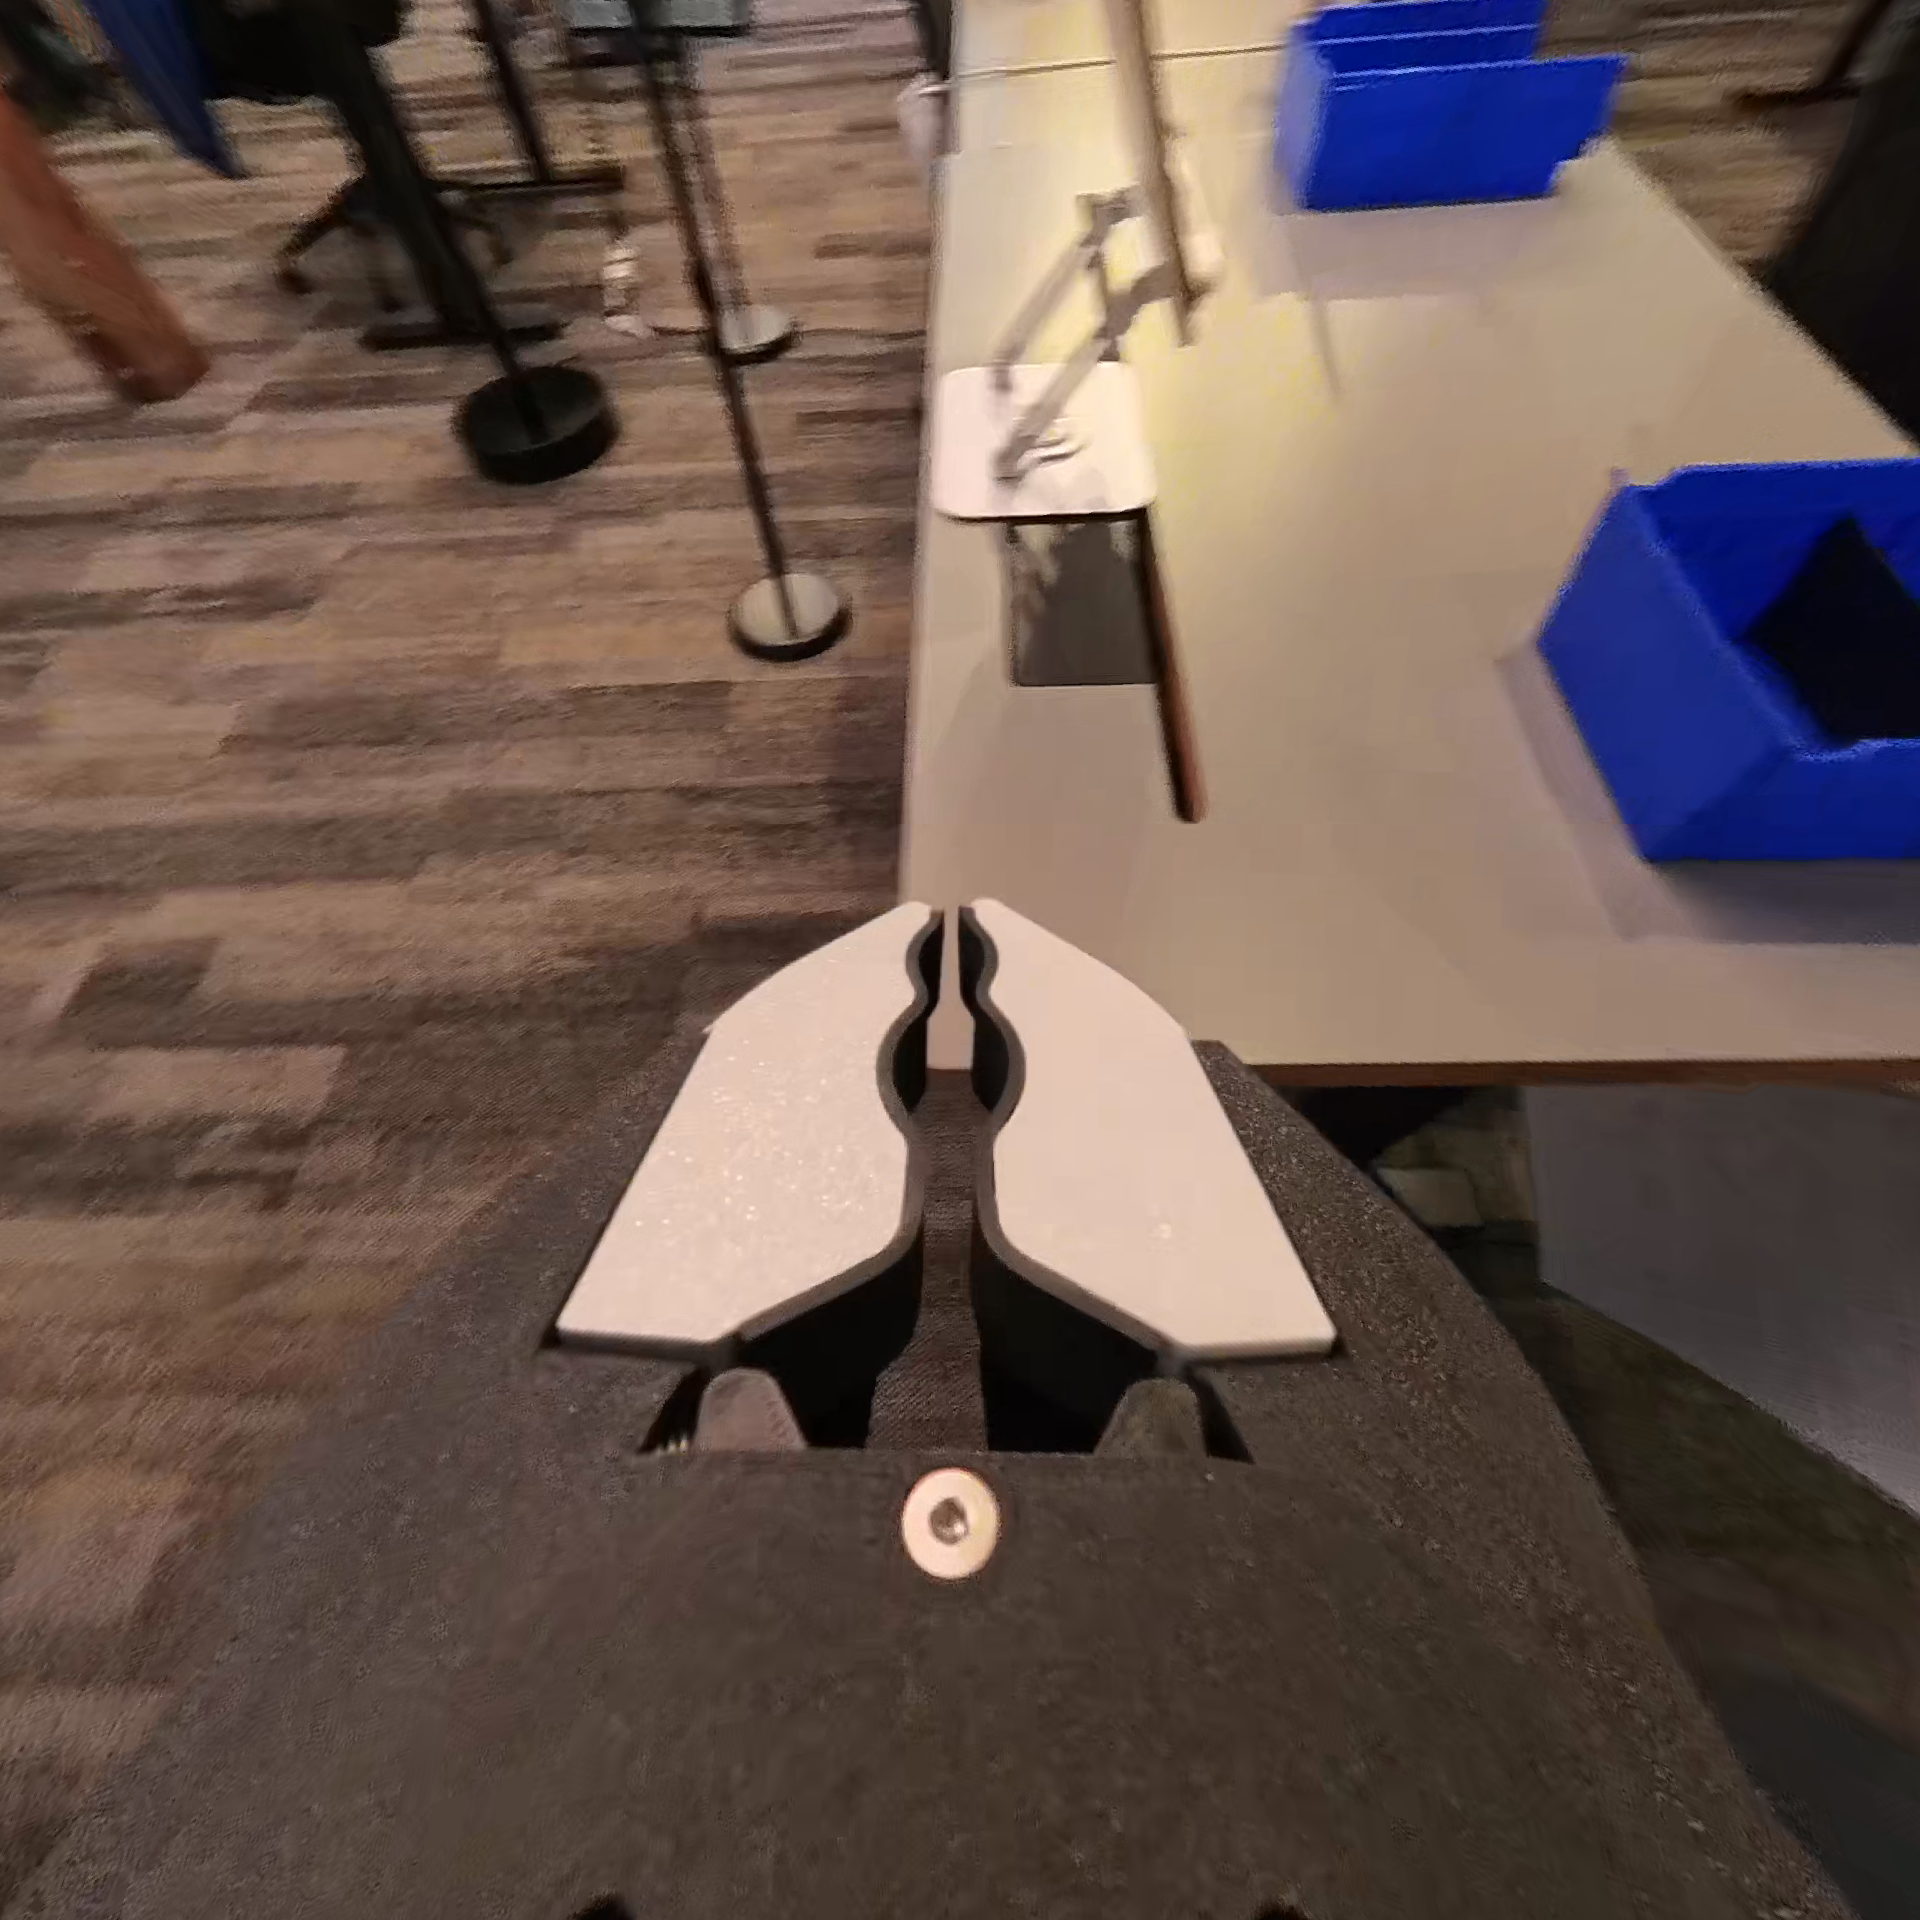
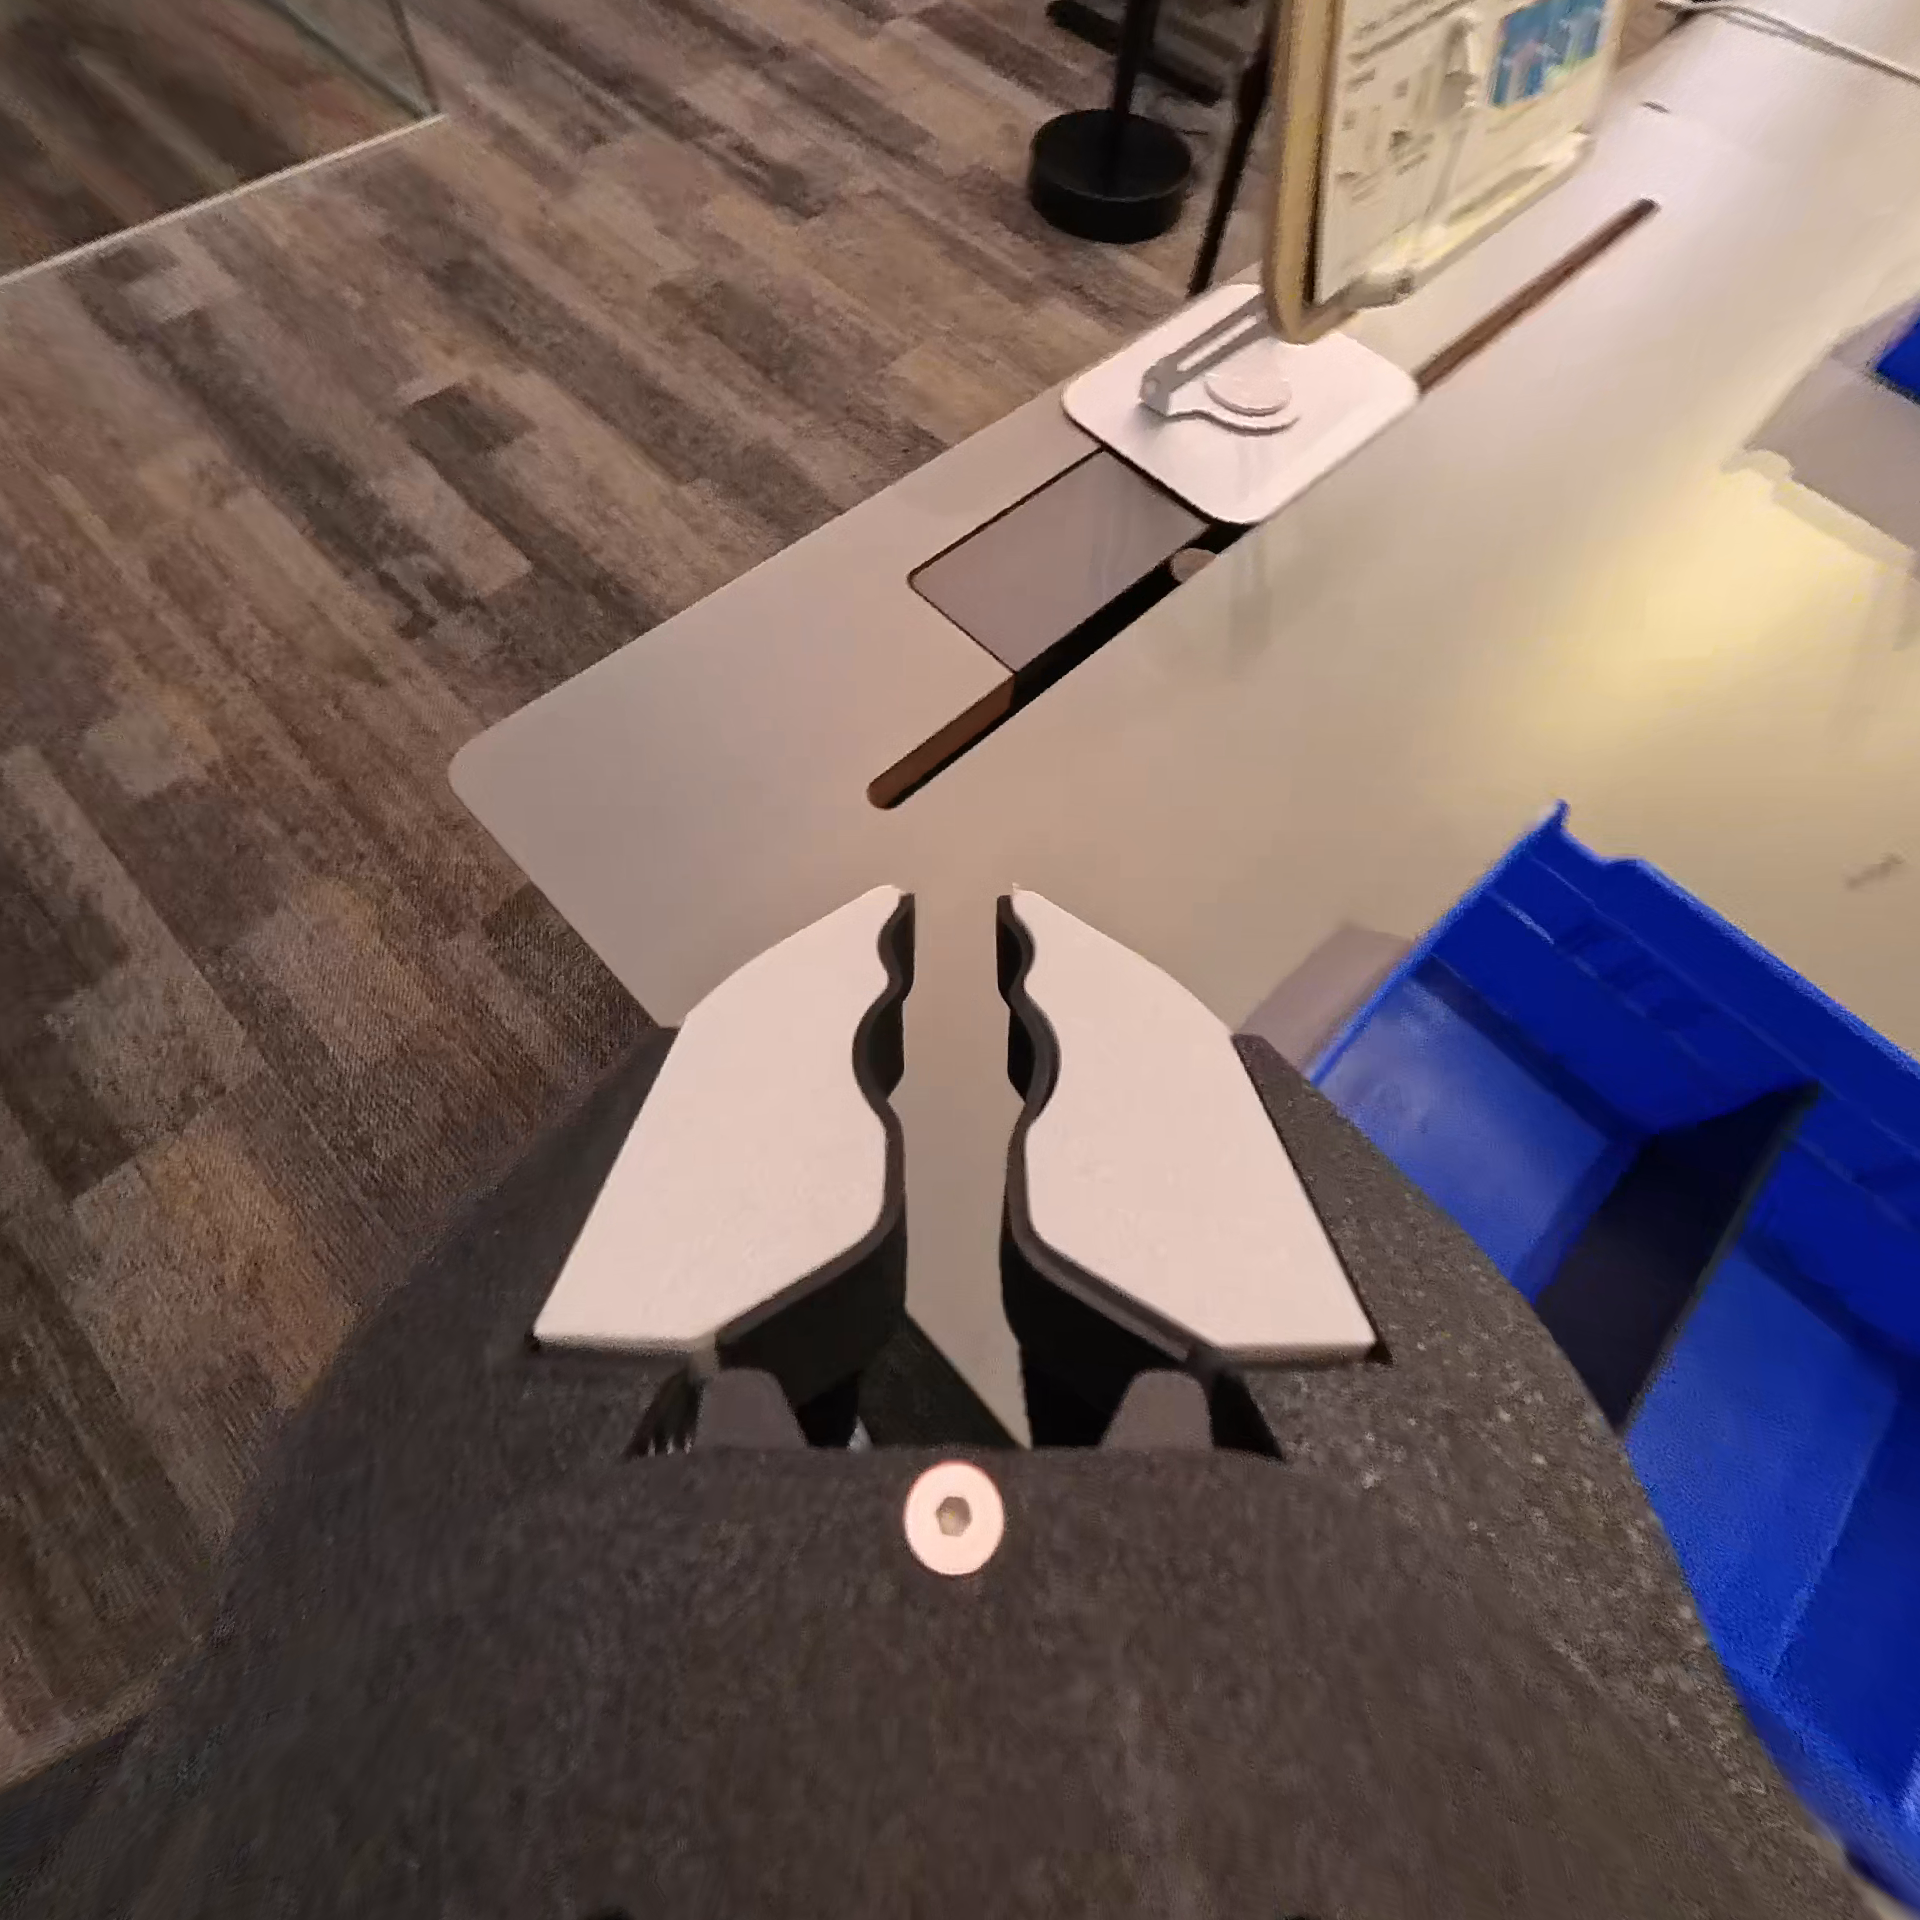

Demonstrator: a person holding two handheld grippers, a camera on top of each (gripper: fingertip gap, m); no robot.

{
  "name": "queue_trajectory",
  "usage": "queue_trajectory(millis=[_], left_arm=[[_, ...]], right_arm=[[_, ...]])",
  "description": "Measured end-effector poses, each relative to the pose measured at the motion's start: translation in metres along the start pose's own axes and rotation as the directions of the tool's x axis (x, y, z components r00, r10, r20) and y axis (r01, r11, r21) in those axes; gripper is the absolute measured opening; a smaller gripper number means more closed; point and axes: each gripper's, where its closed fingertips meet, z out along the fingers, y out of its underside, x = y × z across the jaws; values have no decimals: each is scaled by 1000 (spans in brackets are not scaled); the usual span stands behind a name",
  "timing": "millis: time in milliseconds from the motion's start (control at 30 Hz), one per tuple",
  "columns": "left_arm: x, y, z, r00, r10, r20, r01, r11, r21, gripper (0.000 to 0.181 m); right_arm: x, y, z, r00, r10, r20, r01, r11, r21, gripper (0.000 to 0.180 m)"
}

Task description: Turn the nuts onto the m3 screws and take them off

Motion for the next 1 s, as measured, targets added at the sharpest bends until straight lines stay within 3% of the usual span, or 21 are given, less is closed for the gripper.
queue_trajectory(millis=[233,400,667,867,1000], left_arm=[[21,-21,69,990,33,-135,-28,999,35,2],[13,-30,132,979,61,-193,-47,996,75,1],[-14,-28,225,931,95,-351,-54,991,125,0],[-30,-14,267,892,69,-447,-32,995,90,0],[-37,-5,286,899,124,-420,-90,991,101,1]], right_arm=[[1,-6,60,979,-144,143,145,989,0,14],[-1,-6,100,972,-55,227,51,998,21,14],[9,12,157,987,-33,159,42,998,-55,15],[4,26,185,980,23,197,-6,996,-89,16],[1,33,202,965,45,257,-21,995,-98,17]])
